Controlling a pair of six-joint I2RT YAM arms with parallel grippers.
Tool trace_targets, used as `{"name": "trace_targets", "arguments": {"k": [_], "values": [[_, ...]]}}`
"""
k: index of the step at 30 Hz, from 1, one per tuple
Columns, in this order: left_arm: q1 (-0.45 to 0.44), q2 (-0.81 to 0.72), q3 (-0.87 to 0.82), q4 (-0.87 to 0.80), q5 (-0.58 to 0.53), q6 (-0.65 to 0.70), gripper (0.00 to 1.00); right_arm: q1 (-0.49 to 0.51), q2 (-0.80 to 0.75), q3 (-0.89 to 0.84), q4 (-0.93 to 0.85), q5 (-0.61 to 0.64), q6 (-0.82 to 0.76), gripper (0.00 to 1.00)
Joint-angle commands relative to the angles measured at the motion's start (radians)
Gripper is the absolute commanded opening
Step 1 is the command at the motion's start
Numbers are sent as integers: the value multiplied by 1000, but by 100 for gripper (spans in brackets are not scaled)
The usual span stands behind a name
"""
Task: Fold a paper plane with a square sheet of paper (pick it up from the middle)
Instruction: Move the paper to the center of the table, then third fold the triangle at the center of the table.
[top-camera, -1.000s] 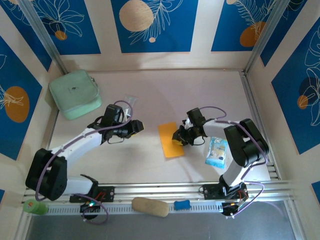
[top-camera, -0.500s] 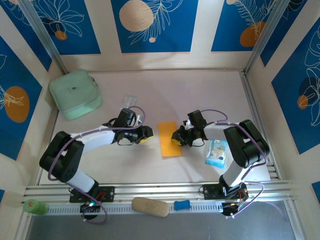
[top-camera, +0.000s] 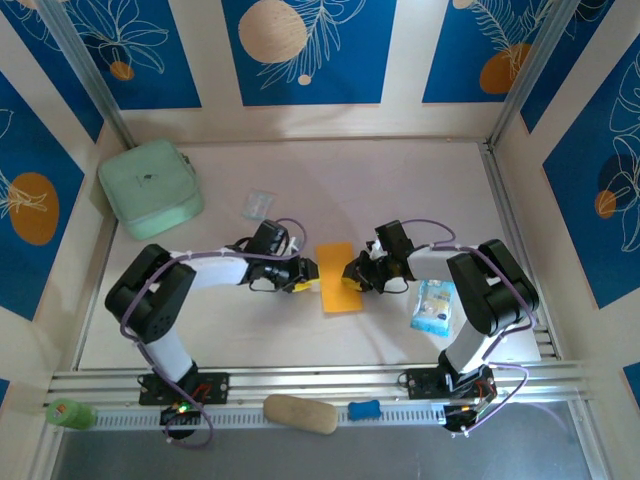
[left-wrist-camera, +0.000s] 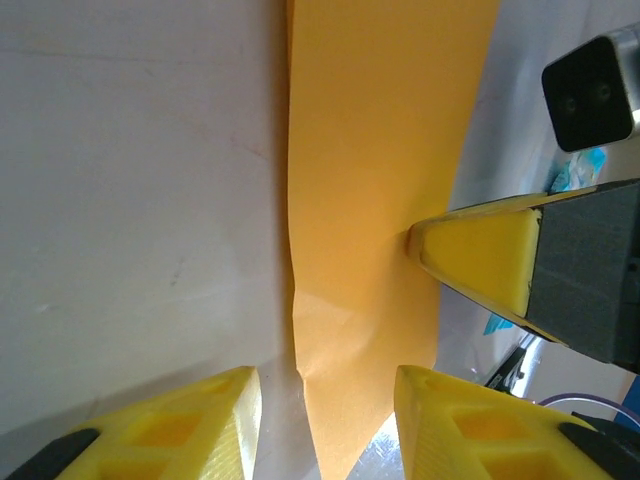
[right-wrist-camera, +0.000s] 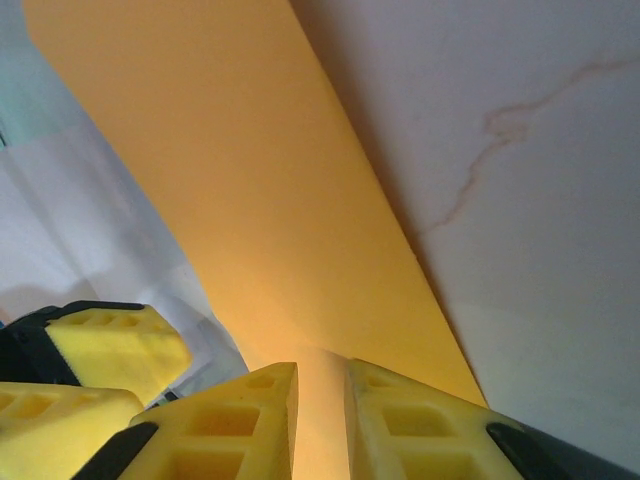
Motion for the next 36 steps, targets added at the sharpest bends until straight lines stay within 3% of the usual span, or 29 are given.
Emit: {"name": "trace_targets", "arguments": {"k": [1, 16, 20, 36], "values": [[-29, 33, 38, -17, 23, -16, 37, 4, 15, -29, -4, 1, 20, 20], [-58, 109, 83, -77, 18, -15, 35, 3, 20, -34, 11, -5, 32, 20], [-61, 122, 91, -67, 23, -19, 28, 4, 25, -29, 13, -9, 32, 21], [-60, 110, 98, -44, 15, -16, 22, 3, 18, -19, -1, -18, 20, 21]]}}
